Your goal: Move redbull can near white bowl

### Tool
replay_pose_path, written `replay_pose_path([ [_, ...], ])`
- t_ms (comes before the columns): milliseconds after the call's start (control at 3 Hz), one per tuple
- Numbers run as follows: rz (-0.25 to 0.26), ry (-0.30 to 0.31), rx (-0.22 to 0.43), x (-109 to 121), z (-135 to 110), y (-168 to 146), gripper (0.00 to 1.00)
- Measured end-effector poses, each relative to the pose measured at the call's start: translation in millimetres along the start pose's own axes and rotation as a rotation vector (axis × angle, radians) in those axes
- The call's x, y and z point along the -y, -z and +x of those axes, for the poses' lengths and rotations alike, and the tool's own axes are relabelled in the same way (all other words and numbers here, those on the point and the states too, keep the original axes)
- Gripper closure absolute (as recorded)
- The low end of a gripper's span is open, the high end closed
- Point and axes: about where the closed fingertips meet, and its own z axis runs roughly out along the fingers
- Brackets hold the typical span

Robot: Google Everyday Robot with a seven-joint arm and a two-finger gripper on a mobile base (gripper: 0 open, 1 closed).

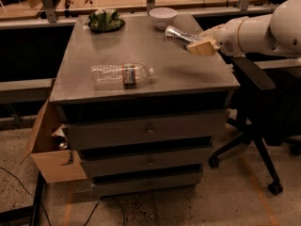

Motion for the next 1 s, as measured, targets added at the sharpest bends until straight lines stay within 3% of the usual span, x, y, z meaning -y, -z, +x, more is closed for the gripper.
replay_pose_path([
  [333, 0.164, -0.076, 0.083, 43.9, -32.4, -47.8, 1.0],
  [667, 0.263, -0.133, 0.083, 69.8, -39.4, -73.3, 1.0],
  [1000, 0.305, -0.167, 0.04, 76.1, -47.7, -111.6, 1.0],
])
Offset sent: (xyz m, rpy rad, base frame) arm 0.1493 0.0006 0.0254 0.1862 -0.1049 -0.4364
